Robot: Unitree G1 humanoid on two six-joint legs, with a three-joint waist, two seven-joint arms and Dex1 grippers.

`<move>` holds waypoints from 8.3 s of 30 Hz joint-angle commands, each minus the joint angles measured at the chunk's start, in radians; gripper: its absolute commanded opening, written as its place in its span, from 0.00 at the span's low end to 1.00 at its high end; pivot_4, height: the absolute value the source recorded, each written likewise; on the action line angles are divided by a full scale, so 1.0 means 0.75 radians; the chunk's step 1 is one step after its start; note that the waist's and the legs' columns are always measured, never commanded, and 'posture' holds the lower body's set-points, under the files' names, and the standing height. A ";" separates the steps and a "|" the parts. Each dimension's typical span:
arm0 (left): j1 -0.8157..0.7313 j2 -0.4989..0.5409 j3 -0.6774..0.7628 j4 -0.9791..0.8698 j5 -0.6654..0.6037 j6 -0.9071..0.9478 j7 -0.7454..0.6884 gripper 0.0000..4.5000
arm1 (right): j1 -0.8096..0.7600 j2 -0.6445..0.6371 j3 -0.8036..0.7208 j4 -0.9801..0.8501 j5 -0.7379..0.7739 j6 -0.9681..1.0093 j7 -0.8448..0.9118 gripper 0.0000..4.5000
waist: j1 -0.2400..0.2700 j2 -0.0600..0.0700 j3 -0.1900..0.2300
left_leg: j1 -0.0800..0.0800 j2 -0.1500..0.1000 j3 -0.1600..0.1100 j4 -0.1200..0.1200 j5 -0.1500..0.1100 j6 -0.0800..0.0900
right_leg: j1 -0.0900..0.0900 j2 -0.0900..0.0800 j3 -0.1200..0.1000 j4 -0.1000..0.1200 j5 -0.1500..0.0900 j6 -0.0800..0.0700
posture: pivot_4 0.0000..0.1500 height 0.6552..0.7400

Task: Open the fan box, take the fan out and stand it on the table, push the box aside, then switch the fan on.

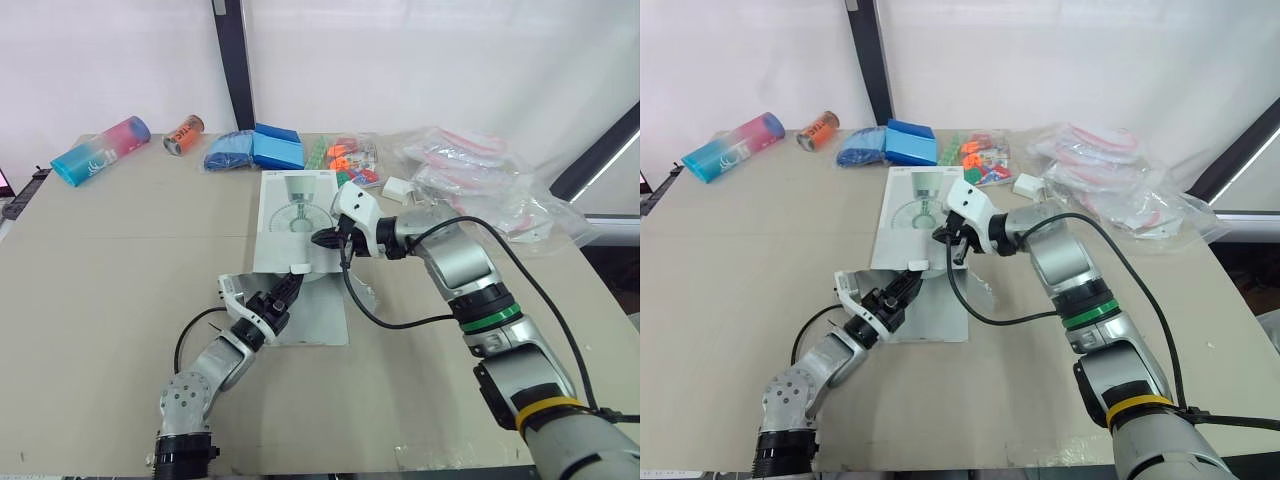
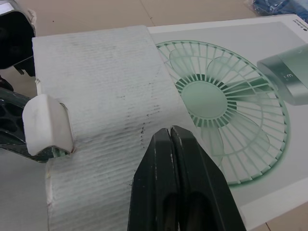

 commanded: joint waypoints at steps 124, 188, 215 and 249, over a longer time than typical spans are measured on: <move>0.295 1.018 -0.055 0.054 1.336 -1.585 -1.446 1.00 | 0.648 -0.425 -0.630 -0.860 0.805 0.306 0.283 0.64 | 0.009 0.011 0.013 | -0.002 0.011 0.003 -0.018 -0.003 -0.002 | -0.002 -0.002 -0.014 -0.021 0.001 -0.010 | 1.00 1.00; -0.436 1.013 -0.233 0.670 3.513 -3.030 0.437 0.62 | 1.064 -0.595 -0.648 -1.008 0.813 0.121 0.081 1.00 | 0.041 0.006 0.011 | 0.003 0.018 0.017 -0.007 -0.003 -0.001 | 0.002 0.000 -0.021 -0.016 0.013 -0.005 | 1.00 1.00; -0.491 1.300 -0.895 0.531 3.762 -2.350 1.395 0.62 | 1.000 -0.585 -0.592 -0.971 0.789 0.093 0.093 1.00 | 0.041 0.002 0.008 | 0.002 0.016 0.017 0.001 -0.004 0.001 | 0.002 -0.001 -0.020 -0.007 0.013 -0.005 | 1.00 1.00; -0.322 1.432 -0.883 0.269 3.306 -2.500 1.129 0.43 | 1.004 -0.566 -0.534 -0.959 0.752 0.051 0.093 1.00 | 0.041 0.000 0.007 | 0.004 0.015 0.020 0.004 -0.005 0.001 | 0.000 -0.003 -0.012 0.000 0.012 -0.005 | 1.00 1.00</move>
